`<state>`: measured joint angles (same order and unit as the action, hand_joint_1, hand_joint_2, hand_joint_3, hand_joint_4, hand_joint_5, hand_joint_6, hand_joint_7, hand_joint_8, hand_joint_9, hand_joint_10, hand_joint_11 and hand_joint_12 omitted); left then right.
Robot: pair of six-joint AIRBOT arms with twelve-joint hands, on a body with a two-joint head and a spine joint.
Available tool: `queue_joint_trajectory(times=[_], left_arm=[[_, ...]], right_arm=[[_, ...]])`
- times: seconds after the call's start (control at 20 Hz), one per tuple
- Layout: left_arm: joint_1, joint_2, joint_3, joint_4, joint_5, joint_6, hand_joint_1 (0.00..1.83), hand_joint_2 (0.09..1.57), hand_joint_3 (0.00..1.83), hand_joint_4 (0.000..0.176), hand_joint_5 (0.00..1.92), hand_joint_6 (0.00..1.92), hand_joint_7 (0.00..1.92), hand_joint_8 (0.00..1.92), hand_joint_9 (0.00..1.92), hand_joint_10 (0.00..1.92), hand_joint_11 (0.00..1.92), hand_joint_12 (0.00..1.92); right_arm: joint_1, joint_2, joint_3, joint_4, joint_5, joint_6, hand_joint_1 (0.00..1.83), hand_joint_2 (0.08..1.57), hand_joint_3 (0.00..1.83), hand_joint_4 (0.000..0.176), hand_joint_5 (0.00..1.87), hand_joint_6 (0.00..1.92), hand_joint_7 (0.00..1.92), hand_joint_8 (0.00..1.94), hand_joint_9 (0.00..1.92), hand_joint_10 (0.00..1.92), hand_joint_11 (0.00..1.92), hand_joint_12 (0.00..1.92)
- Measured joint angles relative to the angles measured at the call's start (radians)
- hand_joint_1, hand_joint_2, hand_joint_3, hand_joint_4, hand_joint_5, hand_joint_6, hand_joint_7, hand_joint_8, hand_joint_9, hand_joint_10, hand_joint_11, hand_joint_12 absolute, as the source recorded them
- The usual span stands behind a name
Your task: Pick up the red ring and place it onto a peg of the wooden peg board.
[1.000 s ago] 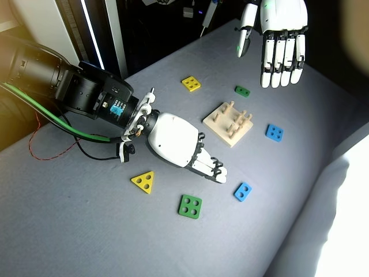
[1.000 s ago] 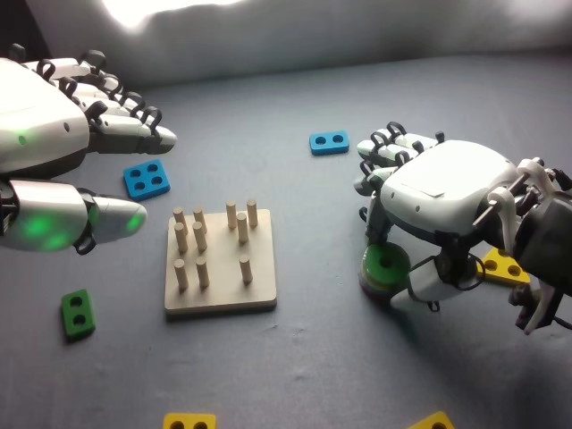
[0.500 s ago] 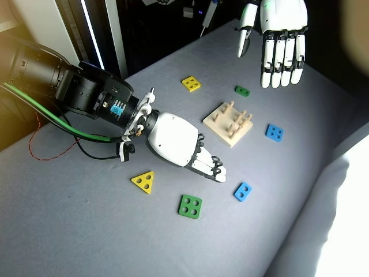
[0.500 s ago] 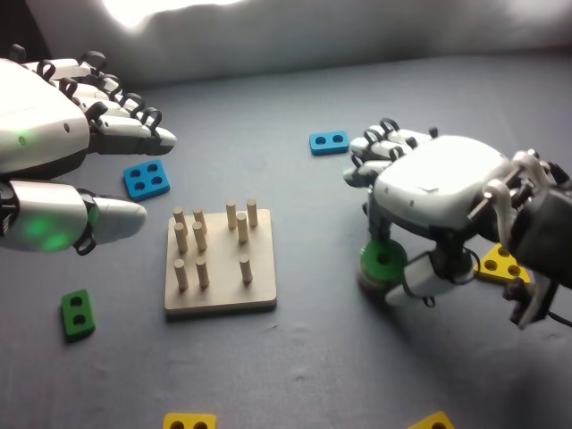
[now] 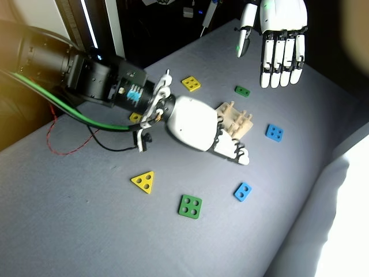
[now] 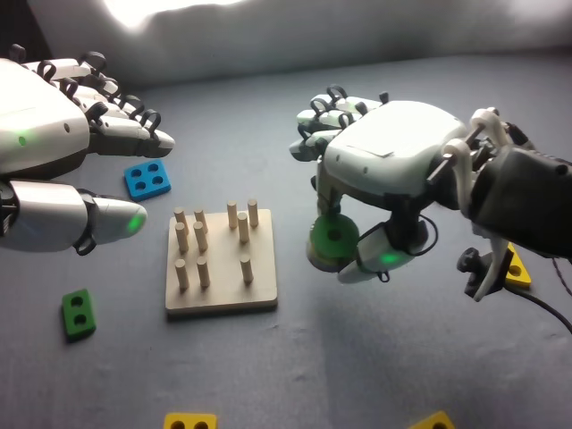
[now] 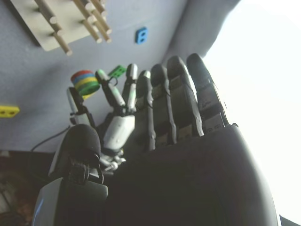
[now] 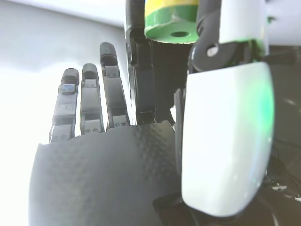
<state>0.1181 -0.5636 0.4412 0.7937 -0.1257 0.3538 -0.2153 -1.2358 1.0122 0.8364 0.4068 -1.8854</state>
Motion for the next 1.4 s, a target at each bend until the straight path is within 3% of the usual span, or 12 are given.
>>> queue_joint_trajectory(times=[0.7, 0.75, 0.85, 0.9, 1.0, 1.05, 1.1, 1.15, 1.2, 1.25, 1.3, 1.4], left_arm=[[0.000, 0.000, -0.002, -0.001, 0.001, 0.000, 0.00, 1.41, 0.00, 0.000, 0.25, 0.00, 0.27, 0.00, 0.23, 0.00, 0.00, 0.40], [0.000, 0.000, -0.002, -0.001, 0.001, 0.000, 0.00, 1.41, 0.00, 0.000, 0.26, 0.00, 0.28, 0.00, 0.24, 0.00, 0.00, 0.44], [0.000, 0.000, -0.002, -0.001, 0.001, 0.000, 0.00, 1.41, 0.00, 0.000, 0.29, 0.01, 0.30, 0.01, 0.26, 0.01, 0.00, 0.50], [-0.002, 0.000, -0.002, -0.001, 0.002, 0.000, 0.00, 1.41, 0.00, 0.000, 0.28, 0.00, 0.28, 0.00, 0.23, 0.00, 0.00, 0.46], [-0.004, 0.000, -0.002, -0.001, 0.002, 0.000, 0.00, 1.41, 0.00, 0.000, 0.29, 0.00, 0.29, 0.01, 0.25, 0.01, 0.00, 0.46], [-0.004, 0.000, -0.002, -0.001, 0.003, 0.000, 0.00, 1.41, 0.00, 0.000, 0.26, 0.00, 0.28, 0.00, 0.24, 0.00, 0.00, 0.43], [-0.004, 0.000, -0.002, -0.001, 0.002, 0.000, 0.00, 1.41, 0.00, 0.000, 0.26, 0.00, 0.28, 0.00, 0.24, 0.00, 0.00, 0.43], [-0.004, 0.000, -0.002, -0.001, 0.002, 0.000, 0.00, 1.41, 0.00, 0.000, 0.26, 0.00, 0.27, 0.00, 0.23, 0.00, 0.00, 0.42], [-0.004, 0.000, -0.002, -0.001, 0.002, 0.000, 0.00, 1.41, 0.00, 0.000, 0.27, 0.00, 0.28, 0.00, 0.24, 0.00, 0.00, 0.46], [-0.004, 0.000, -0.002, -0.001, 0.003, 0.000, 0.00, 1.41, 0.00, 0.000, 0.26, 0.00, 0.28, 0.00, 0.24, 0.00, 0.00, 0.42], [-0.004, 0.000, -0.002, -0.001, 0.002, 0.000, 0.00, 1.41, 0.00, 0.000, 0.27, 0.01, 0.30, 0.01, 0.26, 0.01, 0.00, 0.45], [-0.004, 0.000, -0.002, -0.001, 0.003, 0.000, 0.00, 1.41, 0.00, 0.000, 0.26, 0.00, 0.30, 0.00, 0.27, 0.00, 0.00, 0.46]], right_arm=[[0.068, -0.149, 0.085, -0.002, -0.051, 0.000, 1.13, 1.03, 0.00, 0.000, 1.18, 0.65, 0.38, 0.01, 0.08, 0.00, 0.00, 0.00], [0.070, -0.161, 0.092, 0.000, -0.052, 0.000, 1.12, 1.03, 0.00, 0.046, 1.19, 0.63, 0.38, 0.01, 0.07, 0.00, 0.00, 0.00], [0.076, -0.177, 0.096, -0.001, -0.054, 0.000, 1.11, 1.03, 0.00, 0.079, 1.19, 0.63, 0.39, 0.01, 0.06, 0.00, 0.00, 0.00], [0.078, -0.189, 0.097, -0.003, -0.054, 0.000, 1.13, 1.02, 0.00, 0.038, 1.22, 0.59, 0.39, 0.00, 0.06, 0.00, 0.00, 0.00], [0.080, -0.201, 0.099, -0.003, -0.055, 0.000, 1.12, 1.02, 0.00, 0.041, 1.20, 0.62, 0.38, 0.00, 0.05, 0.00, 0.00, 0.00], [0.080, -0.203, 0.099, -0.003, -0.055, 0.000, 1.11, 1.02, 0.00, 0.085, 1.20, 0.61, 0.38, 0.00, 0.07, 0.00, 0.00, 0.00], [0.077, -0.204, 0.099, -0.003, -0.053, 0.000, 1.11, 1.02, 0.00, 0.096, 1.20, 0.61, 0.38, 0.00, 0.09, 0.01, 0.00, 0.00], [0.073, -0.204, 0.100, -0.003, -0.050, 0.000, 1.12, 1.02, 0.00, 0.058, 1.21, 0.59, 0.36, 0.00, 0.06, 0.00, 0.00, 0.00], [0.067, -0.203, 0.100, -0.002, -0.043, 0.001, 1.12, 1.01, 0.00, 0.079, 1.22, 0.58, 0.39, 0.01, 0.08, 0.01, 0.00, 0.00], [0.066, -0.203, 0.102, -0.002, -0.044, -0.001, 1.12, 1.01, 0.00, 0.067, 1.23, 0.57, 0.39, 0.00, 0.08, 0.00, 0.00, 0.00], [0.066, -0.203, 0.103, -0.004, -0.043, -0.002, 1.11, 1.02, 0.00, 0.105, 1.22, 0.59, 0.37, 0.00, 0.06, 0.00, 0.00, 0.00], [0.063, -0.203, 0.110, -0.005, -0.038, 0.001, 1.11, 1.02, 0.00, 0.093, 1.21, 0.60, 0.37, 0.00, 0.06, 0.00, 0.00, 0.00]])
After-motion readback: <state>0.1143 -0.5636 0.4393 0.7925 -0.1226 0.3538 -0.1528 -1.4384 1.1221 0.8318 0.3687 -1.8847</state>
